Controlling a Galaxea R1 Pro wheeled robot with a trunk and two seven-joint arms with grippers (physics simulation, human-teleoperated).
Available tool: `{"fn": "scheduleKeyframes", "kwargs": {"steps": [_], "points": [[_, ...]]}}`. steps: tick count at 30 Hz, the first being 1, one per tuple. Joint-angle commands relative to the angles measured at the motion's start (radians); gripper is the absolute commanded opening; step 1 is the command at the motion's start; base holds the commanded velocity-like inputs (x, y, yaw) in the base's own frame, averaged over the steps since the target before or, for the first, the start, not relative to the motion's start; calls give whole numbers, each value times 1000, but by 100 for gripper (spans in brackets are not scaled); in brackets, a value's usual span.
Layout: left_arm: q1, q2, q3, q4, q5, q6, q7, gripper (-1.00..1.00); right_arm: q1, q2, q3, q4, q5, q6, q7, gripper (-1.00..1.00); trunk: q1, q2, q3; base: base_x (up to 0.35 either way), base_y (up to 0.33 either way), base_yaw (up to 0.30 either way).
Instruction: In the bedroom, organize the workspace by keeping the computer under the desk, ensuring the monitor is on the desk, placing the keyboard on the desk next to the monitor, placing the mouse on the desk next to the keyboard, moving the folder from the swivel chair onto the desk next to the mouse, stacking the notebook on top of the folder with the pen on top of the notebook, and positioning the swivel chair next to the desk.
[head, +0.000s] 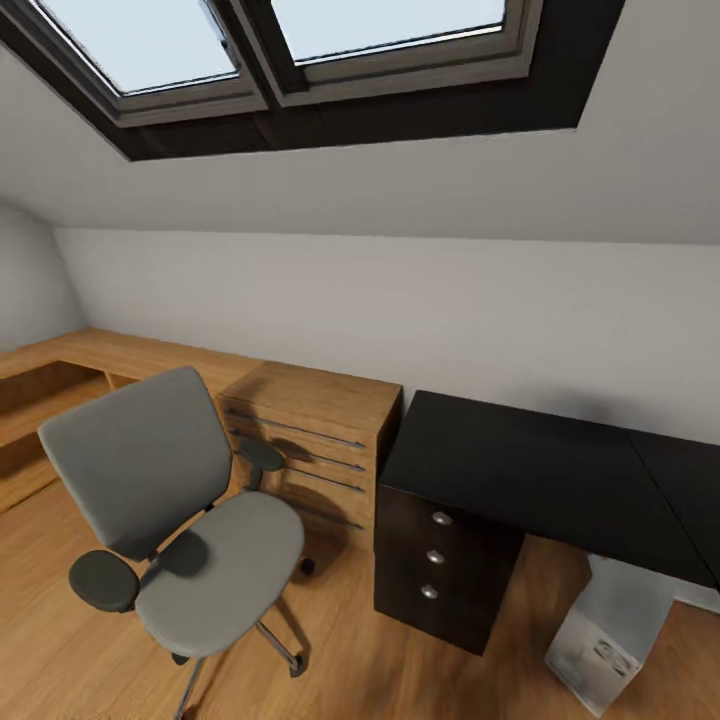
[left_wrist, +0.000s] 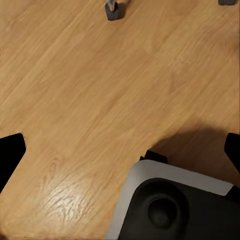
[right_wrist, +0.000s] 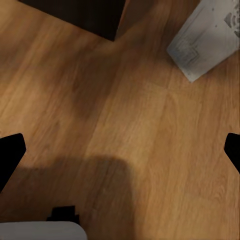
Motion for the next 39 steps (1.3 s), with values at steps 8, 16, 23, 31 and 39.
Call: {"fn": "scheduleKeyframes", "kwargs": {"steps": [8,16,23,31,39], "points": [[-1,2,-8,0,-2,13,0,100,0,0,8,1,-12,-2,-7,100,0,-1,3,0,0,264],[-1,3,-8,0,-2,15,-1,100,0,0,8,0,-15,-3,-6,100,0,-1,3,0,0,271],[-1,2,-9,0,-2,16,-4,100,0,0,8,0,-15,-3,-6,100,0,-1,3,0,0,278],[-1,3,-8,0,-3,17,-6,100,0,0,8,0,-15,-3,-6,100,-19,34,19,0,0,279],[-1,4,-7,0,-2,19,-5,100,0,0,8,0,-15,-3,-6,100,-50,90,44,0,0,138]]}}
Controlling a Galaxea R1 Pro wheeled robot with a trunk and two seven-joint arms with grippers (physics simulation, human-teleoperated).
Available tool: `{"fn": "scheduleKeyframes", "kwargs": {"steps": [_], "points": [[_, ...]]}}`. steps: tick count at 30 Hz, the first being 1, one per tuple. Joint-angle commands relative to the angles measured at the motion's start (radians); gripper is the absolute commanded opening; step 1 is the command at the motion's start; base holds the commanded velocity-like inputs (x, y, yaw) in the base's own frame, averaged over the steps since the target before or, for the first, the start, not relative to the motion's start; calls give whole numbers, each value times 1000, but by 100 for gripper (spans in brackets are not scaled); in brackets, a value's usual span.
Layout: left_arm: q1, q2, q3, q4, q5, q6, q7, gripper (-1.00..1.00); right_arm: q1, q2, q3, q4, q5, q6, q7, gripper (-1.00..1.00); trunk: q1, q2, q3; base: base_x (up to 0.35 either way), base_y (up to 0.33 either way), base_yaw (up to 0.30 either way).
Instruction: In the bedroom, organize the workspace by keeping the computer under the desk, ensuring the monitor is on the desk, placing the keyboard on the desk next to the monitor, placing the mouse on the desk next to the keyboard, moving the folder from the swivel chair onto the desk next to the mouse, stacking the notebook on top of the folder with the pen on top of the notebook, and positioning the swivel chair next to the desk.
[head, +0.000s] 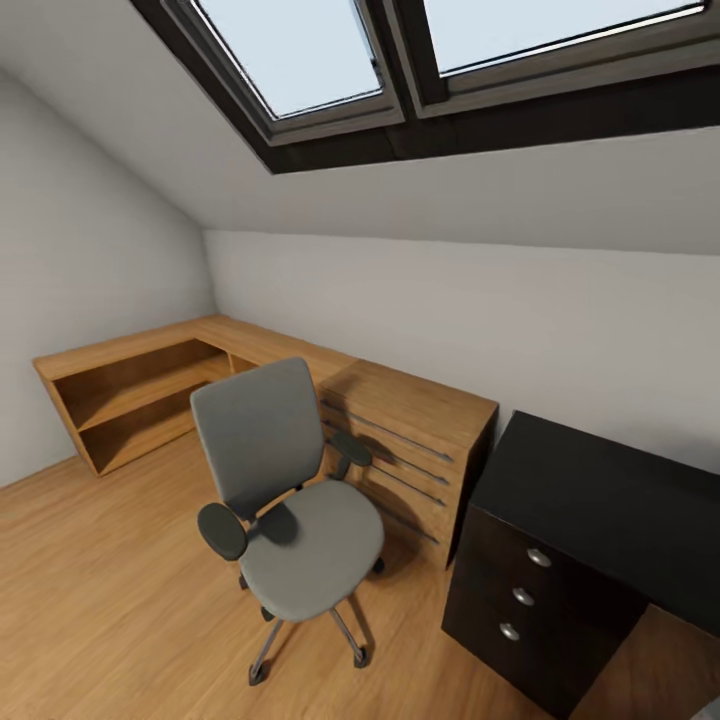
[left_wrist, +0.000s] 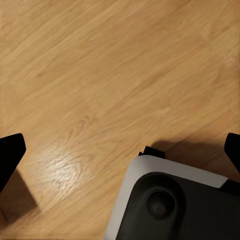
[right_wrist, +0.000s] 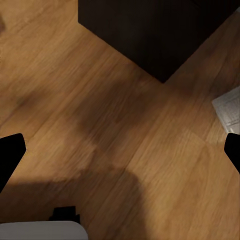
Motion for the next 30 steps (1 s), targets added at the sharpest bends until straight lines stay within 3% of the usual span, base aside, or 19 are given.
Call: {"fn": "scheduleKeyframes", "kwargs": {"steps": [1,30], "points": [[0,0,-8,-1,0,-1,8,100,-1,0,8,1,2,-1,-8,100,-4,7,2,0,0,45],[0,-3,-9,-1,0,33,7,100,-1,1,8,1,0,-1,-8,100,-115,210,83,0,0,228]]}}
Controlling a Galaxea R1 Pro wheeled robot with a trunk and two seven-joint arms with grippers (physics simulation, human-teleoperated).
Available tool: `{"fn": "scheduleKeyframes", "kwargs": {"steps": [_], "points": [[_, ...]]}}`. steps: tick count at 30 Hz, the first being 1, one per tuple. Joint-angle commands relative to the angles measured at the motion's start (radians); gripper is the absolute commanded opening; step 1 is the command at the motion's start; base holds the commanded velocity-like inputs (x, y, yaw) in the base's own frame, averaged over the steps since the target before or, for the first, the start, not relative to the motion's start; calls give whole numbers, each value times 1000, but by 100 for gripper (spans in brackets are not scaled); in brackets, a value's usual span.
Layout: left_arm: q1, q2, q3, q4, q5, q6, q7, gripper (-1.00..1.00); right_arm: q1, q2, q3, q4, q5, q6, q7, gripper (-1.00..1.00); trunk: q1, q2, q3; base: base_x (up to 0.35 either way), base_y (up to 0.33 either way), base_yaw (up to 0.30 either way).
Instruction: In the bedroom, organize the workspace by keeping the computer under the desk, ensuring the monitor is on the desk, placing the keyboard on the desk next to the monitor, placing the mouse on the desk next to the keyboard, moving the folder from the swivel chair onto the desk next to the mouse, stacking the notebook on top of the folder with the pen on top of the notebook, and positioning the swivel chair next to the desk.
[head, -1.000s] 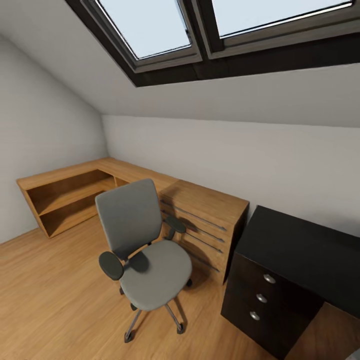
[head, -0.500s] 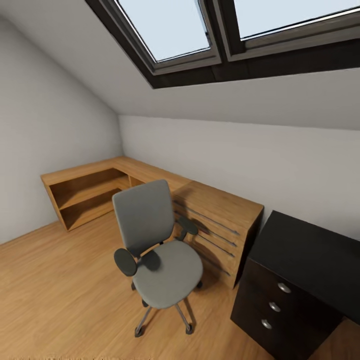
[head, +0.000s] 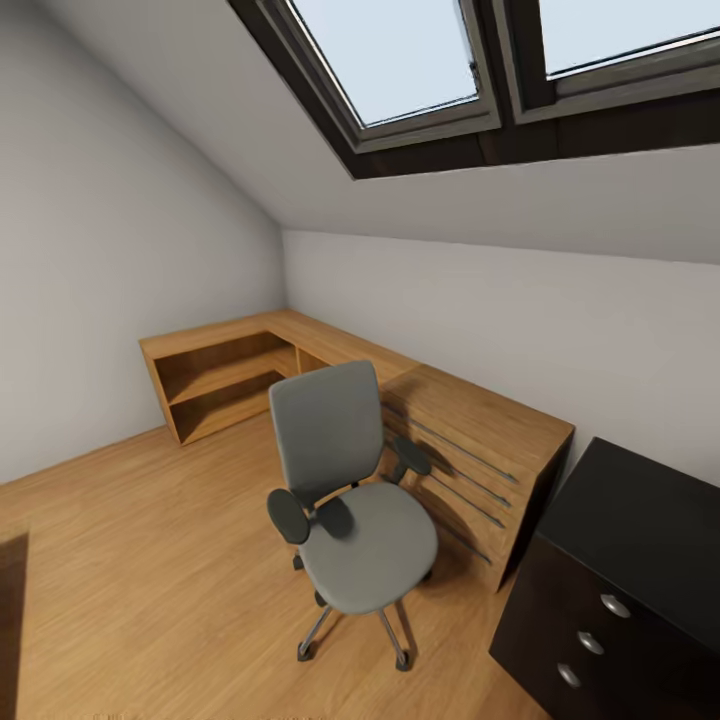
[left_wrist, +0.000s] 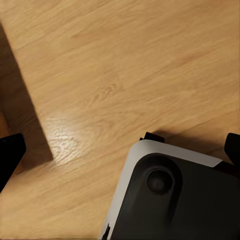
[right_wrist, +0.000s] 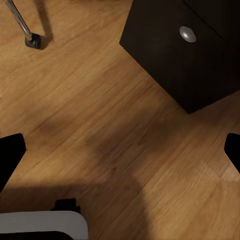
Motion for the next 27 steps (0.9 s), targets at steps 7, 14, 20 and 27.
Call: {"fn": "scheduleKeyframes", "kwargs": {"steps": [7,14,20,27], "points": [[-1,0,-8,0,0,-1,8,100,1,0,8,1,2,-6,-8,100,-27,48,17,0,0,257],[-1,0,-8,-1,0,0,8,100,1,-1,8,1,2,-14,-8,100,-54,97,34,0,0,257],[-1,1,-7,-1,0,-1,9,100,1,3,9,1,3,-15,-8,100,-77,139,49,0,0,255],[-1,-1,-9,-5,-2,-6,10,100,1,25,12,-6,7,-7,-8,100,-103,188,65,0,0,248]]}}
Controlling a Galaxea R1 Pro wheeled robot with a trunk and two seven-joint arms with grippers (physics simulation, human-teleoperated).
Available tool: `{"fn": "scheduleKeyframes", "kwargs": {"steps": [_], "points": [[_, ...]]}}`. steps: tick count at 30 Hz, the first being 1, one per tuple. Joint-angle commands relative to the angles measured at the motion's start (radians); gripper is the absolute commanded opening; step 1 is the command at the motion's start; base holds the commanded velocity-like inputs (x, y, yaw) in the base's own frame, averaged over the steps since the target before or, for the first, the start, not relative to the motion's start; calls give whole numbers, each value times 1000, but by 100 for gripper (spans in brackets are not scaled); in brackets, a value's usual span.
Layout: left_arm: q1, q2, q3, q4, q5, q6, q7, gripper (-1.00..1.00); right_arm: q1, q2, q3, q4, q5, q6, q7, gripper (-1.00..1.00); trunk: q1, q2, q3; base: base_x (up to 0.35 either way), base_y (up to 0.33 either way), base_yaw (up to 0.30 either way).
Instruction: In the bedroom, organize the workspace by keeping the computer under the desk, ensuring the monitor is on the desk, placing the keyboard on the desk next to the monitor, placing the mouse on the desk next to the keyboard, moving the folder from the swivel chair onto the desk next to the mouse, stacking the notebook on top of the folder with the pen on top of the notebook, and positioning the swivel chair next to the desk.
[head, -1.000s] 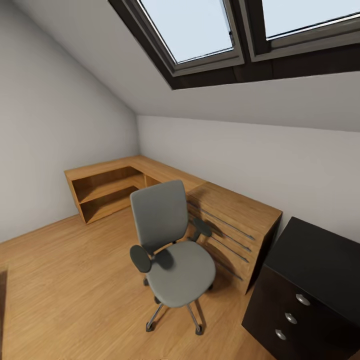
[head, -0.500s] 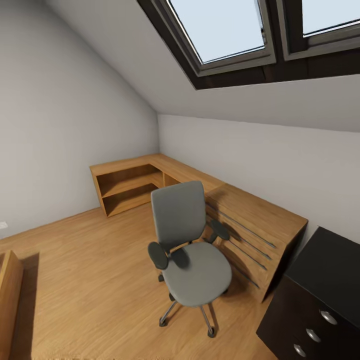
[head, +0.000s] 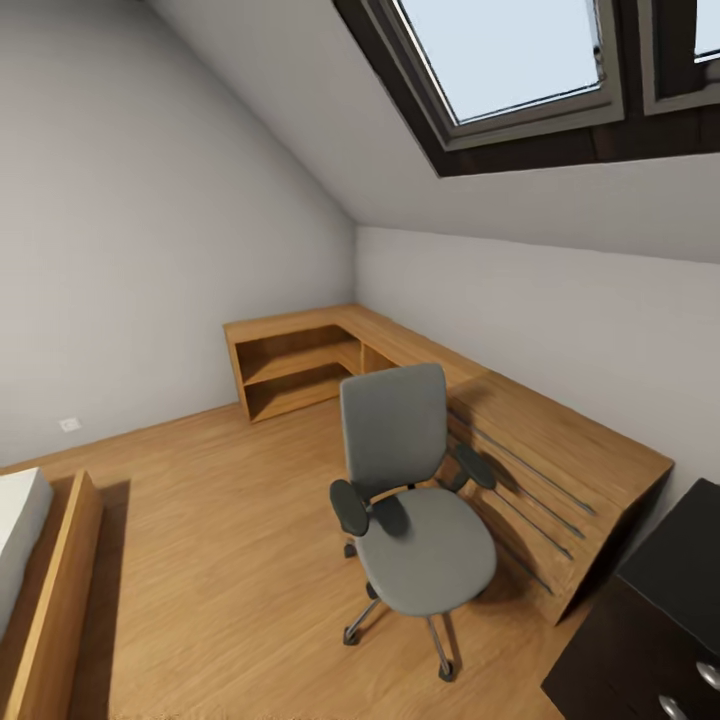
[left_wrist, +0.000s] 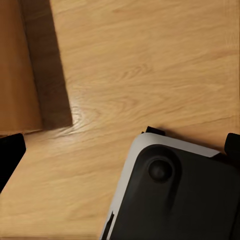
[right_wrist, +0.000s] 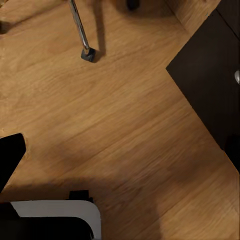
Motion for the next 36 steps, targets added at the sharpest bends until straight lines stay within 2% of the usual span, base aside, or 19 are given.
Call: {"fn": "scheduleKeyframes", "kwargs": {"steps": [1,4,7,10,11,13,14,17,21,24,30,32,36], "points": [[-1,-1,-9,-4,-1,-2,8,100,-1,6,7,-2,2,-1,-9,100,-4,6,1,0,0,247],[-1,-8,-12,-41,-1,-1,12,100,-1,26,7,-21,5,-1,-9,100,-15,27,8,0,0,246],[-1,-12,-14,-90,-1,4,15,100,-2,33,7,-45,6,-1,-10,100,-27,48,15,0,0,246],[-1,-13,-14,-164,0,44,18,100,-7,35,7,-81,8,-1,-10,100,-38,69,21,0,0,246],[-2,-13,-15,-182,-1,67,18,100,-10,35,6,-87,8,-1,-11,100,-42,76,24,0,0,246],[-2,-13,-15,-238,-2,160,19,100,-25,35,6,-102,8,-2,-13,100,-50,90,28,0,0,246],[-2,-13,-15,-276,-2,229,19,100,-41,35,6,-108,8,-3,-13,100,-54,97,31,0,0,246],[-4,-12,-14,-342,-3,335,19,100,-77,40,5,-114,7,-4,-14,100,-65,118,37,0,0,246],[-5,-18,-15,-376,-2,391,18,100,-98,48,4,-117,6,-7,-15,100,-80,146,47,0,0,245],[-5,-21,-19,-369,-5,405,16,100,-103,50,2,-114,3,-10,-15,100,-92,167,54,0,0,244],[-5,-23,-28,-291,-11,402,8,100,-107,51,2,-81,-5,-41,-16,100,-115,209,68,0,0,249],[-5,-24,-29,-275,-12,374,7,100,-107,52,2,-57,-17,-51,-16,100,-122,223,73,0,0,259],[-5,-27,-28,-260,-11,279,6,100,-108,52,2,-36,-39,-67,-16,100,-122,223,71,0,0,263]]}}
